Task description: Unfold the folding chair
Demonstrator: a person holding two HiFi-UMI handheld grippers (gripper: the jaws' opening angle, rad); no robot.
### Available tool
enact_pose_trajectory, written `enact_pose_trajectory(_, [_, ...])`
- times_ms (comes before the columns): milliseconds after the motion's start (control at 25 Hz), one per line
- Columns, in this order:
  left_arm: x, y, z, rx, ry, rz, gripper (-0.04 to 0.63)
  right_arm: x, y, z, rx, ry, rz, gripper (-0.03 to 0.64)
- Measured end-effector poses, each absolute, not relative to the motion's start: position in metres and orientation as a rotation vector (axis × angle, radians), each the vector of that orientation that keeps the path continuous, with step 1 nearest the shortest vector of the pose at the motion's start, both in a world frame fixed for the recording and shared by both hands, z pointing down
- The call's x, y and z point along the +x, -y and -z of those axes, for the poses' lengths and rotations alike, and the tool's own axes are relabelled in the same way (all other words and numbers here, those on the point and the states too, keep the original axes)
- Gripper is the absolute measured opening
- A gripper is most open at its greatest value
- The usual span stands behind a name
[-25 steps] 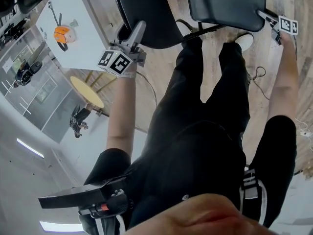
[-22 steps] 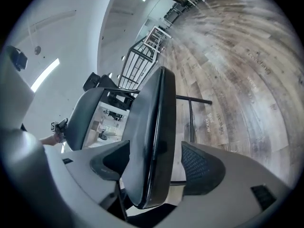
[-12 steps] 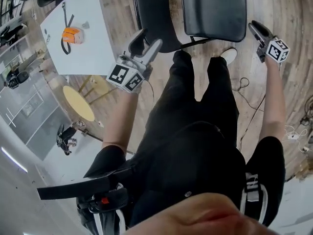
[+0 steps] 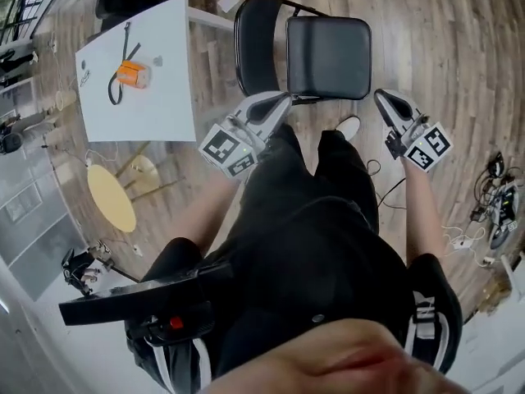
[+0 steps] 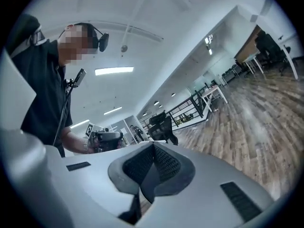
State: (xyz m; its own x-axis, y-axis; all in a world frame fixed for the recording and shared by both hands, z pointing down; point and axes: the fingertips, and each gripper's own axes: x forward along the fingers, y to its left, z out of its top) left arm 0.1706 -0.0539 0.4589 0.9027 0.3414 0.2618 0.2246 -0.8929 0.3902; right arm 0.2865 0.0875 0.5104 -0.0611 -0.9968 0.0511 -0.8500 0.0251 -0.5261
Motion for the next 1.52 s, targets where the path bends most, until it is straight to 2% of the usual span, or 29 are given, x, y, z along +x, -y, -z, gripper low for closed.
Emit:
enact_pose_trajectory(520, [0.168,0.005,-0.353,2.92,-0.488,-0.223,0.003,0.231,-0.053,-0.362,-2.154,-2.171,0.305,0.008])
enact_pose_trajectory(1520, [0.165,0.048,-0.336,2.868,-0.6,-0.161,0.003,0.176,0.022,-0.321,-2.178,-2.182,0.236,0.008])
